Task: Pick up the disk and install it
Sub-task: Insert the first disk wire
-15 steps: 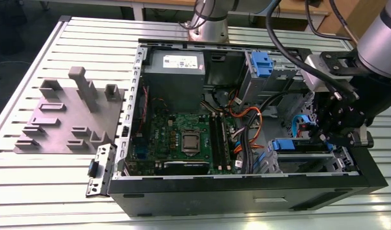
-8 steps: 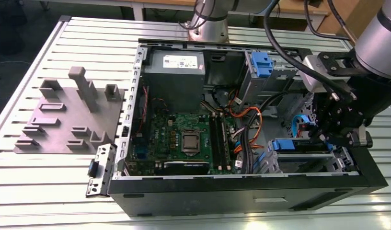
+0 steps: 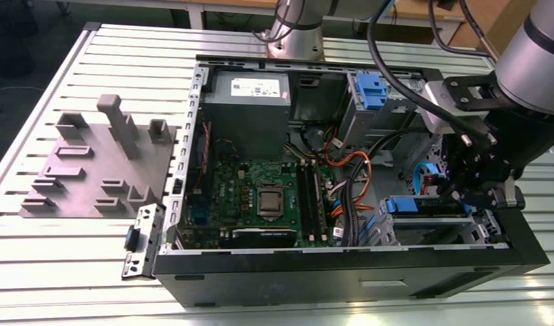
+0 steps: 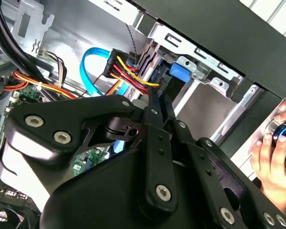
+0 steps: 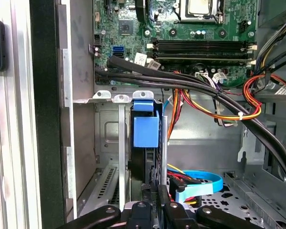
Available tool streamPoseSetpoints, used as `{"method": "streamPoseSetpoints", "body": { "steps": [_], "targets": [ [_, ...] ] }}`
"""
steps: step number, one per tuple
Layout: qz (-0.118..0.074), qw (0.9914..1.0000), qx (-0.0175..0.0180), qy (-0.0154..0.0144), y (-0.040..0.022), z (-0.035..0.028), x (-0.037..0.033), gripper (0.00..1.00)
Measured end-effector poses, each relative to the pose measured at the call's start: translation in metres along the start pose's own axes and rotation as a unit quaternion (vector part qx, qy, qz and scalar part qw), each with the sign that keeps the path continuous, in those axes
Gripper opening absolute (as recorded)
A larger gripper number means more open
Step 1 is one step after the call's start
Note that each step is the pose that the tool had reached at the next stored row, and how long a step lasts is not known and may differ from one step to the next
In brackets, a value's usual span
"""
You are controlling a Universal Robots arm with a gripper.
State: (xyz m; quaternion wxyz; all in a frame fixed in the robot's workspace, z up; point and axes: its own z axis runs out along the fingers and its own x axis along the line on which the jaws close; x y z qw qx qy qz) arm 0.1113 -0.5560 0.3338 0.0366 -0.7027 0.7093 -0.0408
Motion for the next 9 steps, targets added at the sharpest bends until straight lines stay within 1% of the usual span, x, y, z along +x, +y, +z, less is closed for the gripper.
{"method": "streamPoseSetpoints", "body": {
  "steps": [3,6,9],
  "targets": [
    [0.0,1.0,0.0014,-0.0005,0.0007,0.0006,0.0,0.16],
    [0.0,0.99999,0.0035,-0.0012,0.0017,0.0011,0.0,0.16],
    [0.0,0.99999,0.0043,-0.0014,0.0019,0.0019,0.0,0.16]
  ]
}}
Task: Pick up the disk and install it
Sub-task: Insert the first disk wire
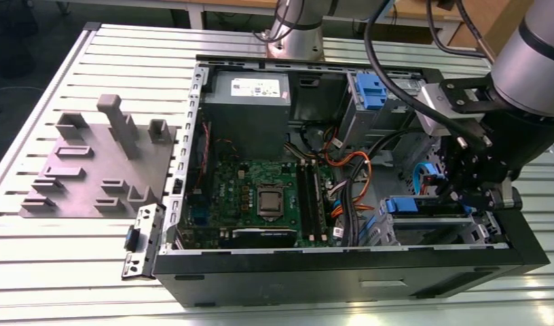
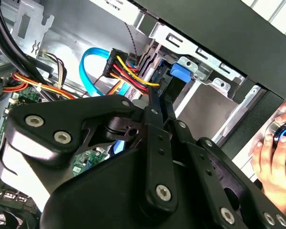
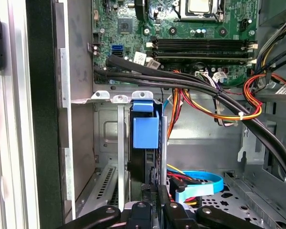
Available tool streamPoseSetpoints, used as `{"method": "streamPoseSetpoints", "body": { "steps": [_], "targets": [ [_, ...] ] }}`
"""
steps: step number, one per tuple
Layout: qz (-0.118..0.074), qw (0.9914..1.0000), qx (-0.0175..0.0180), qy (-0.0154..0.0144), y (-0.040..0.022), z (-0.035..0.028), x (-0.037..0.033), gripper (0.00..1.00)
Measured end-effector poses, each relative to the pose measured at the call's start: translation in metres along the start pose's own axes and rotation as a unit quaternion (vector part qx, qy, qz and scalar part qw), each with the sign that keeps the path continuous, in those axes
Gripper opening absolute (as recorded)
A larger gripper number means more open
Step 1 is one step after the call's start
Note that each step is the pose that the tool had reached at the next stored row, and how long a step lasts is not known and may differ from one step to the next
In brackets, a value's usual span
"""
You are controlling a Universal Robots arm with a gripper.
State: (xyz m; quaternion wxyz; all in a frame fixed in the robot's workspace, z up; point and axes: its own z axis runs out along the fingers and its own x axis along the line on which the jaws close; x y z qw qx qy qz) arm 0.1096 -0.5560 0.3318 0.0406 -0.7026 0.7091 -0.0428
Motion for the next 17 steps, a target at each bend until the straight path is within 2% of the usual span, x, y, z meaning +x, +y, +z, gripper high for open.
{"method": "streamPoseSetpoints", "body": {
  "steps": [6,17],
  "targets": [
    [0.0,1.0,0.0001,0.0,0.0005,0.003,0.0,0.16],
    [0.0,1.0,0.0,0.0,0.0005,0.0035,0.0,0.16]
  ]
}}
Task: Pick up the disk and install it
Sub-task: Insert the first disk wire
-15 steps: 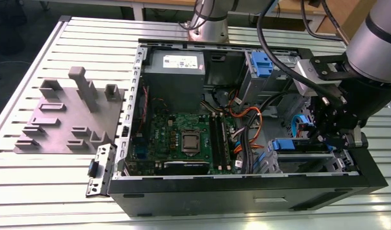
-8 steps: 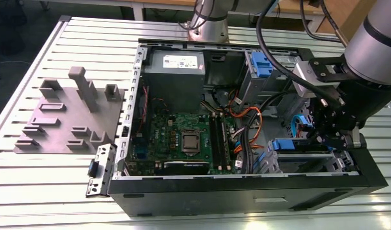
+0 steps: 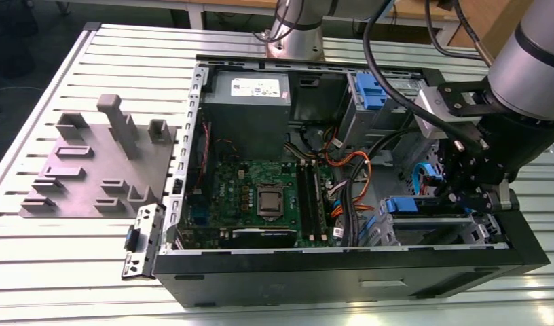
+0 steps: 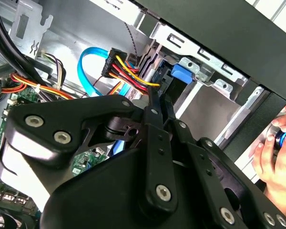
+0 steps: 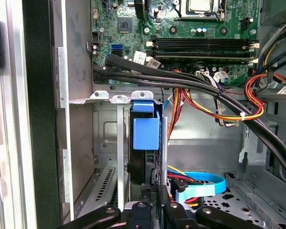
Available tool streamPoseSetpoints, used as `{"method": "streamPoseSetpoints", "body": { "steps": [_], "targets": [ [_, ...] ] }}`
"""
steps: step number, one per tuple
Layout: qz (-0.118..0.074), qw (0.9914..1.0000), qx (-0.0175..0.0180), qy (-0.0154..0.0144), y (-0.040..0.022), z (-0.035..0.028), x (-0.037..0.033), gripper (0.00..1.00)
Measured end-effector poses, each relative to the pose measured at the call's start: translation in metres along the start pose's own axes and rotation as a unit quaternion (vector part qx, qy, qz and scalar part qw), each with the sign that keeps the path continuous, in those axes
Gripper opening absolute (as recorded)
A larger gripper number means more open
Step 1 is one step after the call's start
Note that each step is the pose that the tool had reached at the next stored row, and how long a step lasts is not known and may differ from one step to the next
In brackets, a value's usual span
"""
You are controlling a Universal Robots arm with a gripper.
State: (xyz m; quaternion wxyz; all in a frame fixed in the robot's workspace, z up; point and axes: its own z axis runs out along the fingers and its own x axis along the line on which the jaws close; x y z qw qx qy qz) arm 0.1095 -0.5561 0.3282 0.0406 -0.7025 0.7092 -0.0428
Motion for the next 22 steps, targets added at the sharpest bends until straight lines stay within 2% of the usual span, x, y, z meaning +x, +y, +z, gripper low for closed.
{"method": "streamPoseSetpoints", "body": {
  "steps": [3,4,9,15,16,17,18,19,22],
  "targets": [
    [0.0,1.0,0.0,-0.0002,0.0,-0.0001,0.0,0.17],
    [0.0,1.0,0.0,-0.0001,-0.0001,-0.0006,0.0,0.24],
    [0.0,1.0,-0.0001,0.0,-0.0009,-0.0076,0.0,0.24],
    [0.0,1.0,-0.0003,-0.0001,-0.001,-0.0088,0.0,0.24],
    [0.0,1.0,-0.0003,-0.0001,-0.0011,-0.0091,0.0,0.22],
    [0.0,1.0,-0.0004,0.0,-0.0011,-0.0093,0.0,0.16],
    [0.0,1.0,-0.0004,0.0,-0.0011,-0.0093,0.0,0.16],
    [0.0,1.0,-0.0004,0.0,-0.0011,-0.0093,0.0,0.11],
    [0.0,1.0,-0.0004,-0.0001,-0.0011,-0.0093,0.0,0.11]
  ]
}}
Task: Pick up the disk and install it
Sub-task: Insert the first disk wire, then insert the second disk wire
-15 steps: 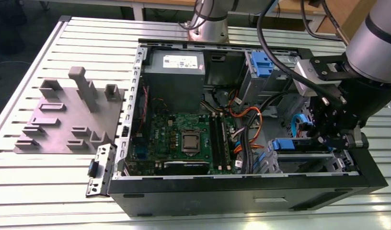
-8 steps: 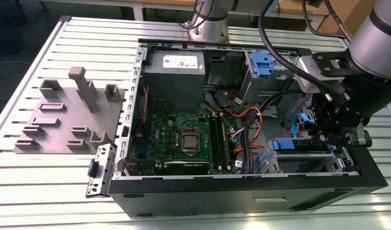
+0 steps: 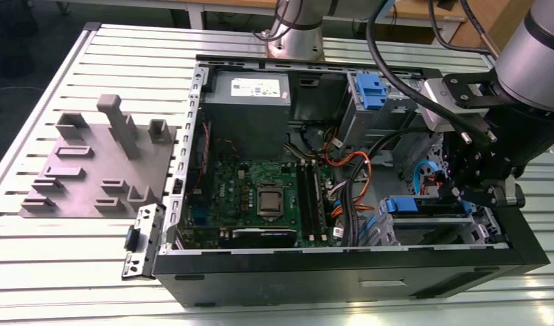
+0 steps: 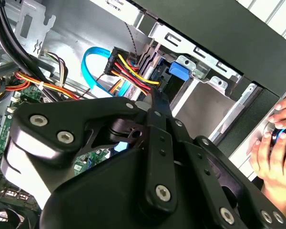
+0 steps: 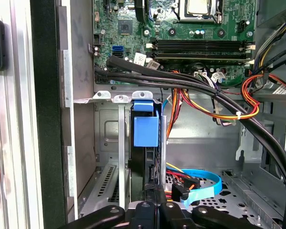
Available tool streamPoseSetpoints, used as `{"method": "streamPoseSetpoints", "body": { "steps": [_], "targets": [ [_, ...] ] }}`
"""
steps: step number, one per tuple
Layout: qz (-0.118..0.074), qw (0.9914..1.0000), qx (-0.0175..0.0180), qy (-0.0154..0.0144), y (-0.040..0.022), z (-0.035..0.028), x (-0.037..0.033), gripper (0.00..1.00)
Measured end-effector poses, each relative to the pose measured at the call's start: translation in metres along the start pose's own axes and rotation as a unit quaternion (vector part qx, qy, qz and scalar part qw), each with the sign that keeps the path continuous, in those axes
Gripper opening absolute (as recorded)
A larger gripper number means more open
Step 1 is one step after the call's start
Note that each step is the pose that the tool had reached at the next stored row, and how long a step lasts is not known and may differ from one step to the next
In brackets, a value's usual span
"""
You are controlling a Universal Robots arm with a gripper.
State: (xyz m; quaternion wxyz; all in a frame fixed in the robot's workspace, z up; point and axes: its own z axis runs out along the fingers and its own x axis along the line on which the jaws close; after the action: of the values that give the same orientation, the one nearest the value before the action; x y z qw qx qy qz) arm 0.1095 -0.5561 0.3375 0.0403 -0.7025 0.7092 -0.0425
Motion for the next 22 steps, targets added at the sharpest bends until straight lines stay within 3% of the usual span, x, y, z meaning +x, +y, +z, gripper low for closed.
{"method": "streamPoseSetpoints", "body": {
  "steps": [12,22],
  "targets": [
    [0.0,1.0,-0.0002,-0.0001,0.0027,-0.0004,0.0,0.11],
    [0.0,1.0,-0.0002,0.0001,0.0014,-0.0124,0.0001,0.11]
  ]
}}
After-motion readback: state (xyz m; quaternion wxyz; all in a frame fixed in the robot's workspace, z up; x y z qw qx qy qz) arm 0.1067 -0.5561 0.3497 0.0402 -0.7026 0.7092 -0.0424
